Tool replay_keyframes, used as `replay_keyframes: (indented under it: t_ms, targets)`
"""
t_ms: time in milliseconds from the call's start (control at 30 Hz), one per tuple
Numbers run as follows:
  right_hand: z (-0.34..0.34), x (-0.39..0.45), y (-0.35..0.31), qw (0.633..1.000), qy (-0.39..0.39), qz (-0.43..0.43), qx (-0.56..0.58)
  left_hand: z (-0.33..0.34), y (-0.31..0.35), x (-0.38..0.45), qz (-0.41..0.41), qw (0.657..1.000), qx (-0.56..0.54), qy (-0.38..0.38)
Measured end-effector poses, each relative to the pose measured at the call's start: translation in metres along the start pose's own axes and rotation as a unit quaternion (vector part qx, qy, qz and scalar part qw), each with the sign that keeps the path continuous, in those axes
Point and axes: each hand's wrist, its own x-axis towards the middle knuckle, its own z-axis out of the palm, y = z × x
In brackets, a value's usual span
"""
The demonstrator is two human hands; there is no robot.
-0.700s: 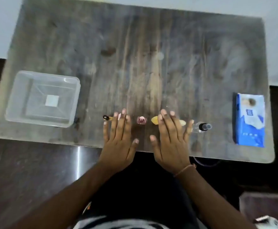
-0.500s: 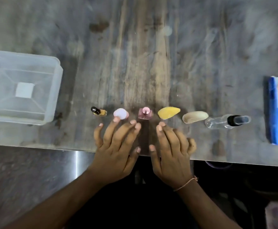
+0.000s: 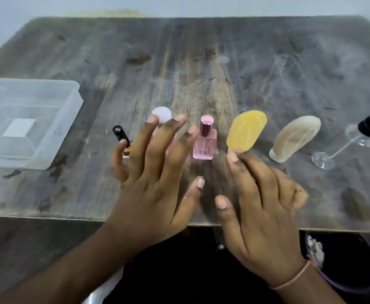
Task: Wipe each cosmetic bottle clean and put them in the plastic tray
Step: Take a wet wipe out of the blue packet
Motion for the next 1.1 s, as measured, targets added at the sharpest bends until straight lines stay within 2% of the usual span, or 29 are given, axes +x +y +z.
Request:
replay_keyframes:
  t_ms: [167,433,633,933,1100]
  targets:
    - [0.001,-0.004,-0.002,1.000,0.026,0.007,0.011,-0.003,0.000,-0.012,0.050,0.996,0.046,0.050]
    - [-0.027,-0.034,-0.005,0.999,-0.030,0.015,-0.036,-0.010,0.039,-0.058,0.065,0.995,0.070,0.017]
    - [-0.064,-0.074,0.034,0.995,-0.024,0.039,-0.086,0.013,0.060,-0.064,0.068,0.995,0.071,0.007]
    - [-0.125,-0.073,0.147,0.966,0.005,0.197,-0.169,0.035,0.066,-0.057,0.053,0.992,0.078,0.082]
    - [-0.144,-0.040,0.211,0.941,0.029,0.287,-0.177,0.035,0.069,-0.055,0.054,0.993,0.081,0.073]
